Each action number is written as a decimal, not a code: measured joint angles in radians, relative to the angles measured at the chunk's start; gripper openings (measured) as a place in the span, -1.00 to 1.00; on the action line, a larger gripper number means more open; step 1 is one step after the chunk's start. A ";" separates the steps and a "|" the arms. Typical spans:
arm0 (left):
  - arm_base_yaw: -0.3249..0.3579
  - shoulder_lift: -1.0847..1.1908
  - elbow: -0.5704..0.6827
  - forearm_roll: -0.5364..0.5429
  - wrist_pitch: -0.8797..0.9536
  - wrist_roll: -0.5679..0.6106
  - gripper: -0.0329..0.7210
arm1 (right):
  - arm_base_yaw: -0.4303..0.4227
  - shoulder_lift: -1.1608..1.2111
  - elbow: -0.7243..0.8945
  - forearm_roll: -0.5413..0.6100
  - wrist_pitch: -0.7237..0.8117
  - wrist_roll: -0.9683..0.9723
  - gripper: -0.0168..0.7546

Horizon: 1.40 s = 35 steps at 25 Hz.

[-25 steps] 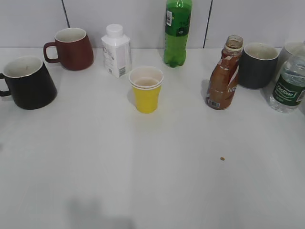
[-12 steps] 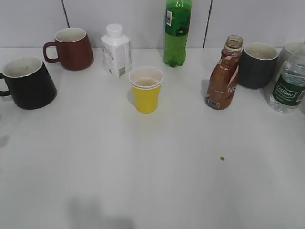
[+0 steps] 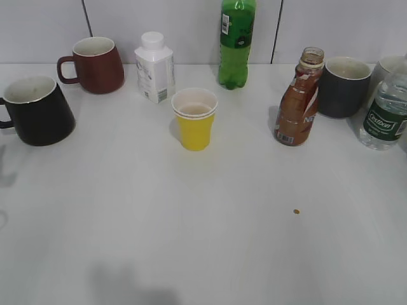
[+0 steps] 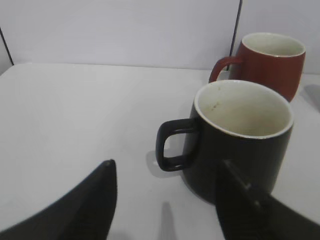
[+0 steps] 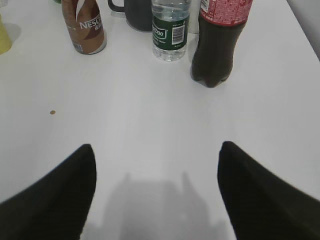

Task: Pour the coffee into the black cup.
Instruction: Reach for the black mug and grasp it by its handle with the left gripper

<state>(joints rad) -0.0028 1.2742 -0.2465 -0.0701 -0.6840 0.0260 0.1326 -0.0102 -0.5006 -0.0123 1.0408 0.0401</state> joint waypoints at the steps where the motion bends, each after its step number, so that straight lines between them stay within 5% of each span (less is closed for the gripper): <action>1: 0.000 0.028 -0.001 -0.001 -0.027 0.000 0.34 | 0.000 0.000 0.000 0.000 0.000 0.000 0.57; 20: 0.000 0.450 -0.148 -0.035 -0.263 0.000 0.34 | 0.000 0.000 0.000 0.000 0.000 0.000 0.57; 35: 0.013 0.537 -0.243 -0.024 -0.274 0.006 0.34 | 0.000 0.000 0.000 0.000 0.000 0.000 0.57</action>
<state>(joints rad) 0.0105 1.8117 -0.4892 -0.0939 -0.9583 0.0322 0.1326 -0.0102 -0.5006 -0.0123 1.0408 0.0401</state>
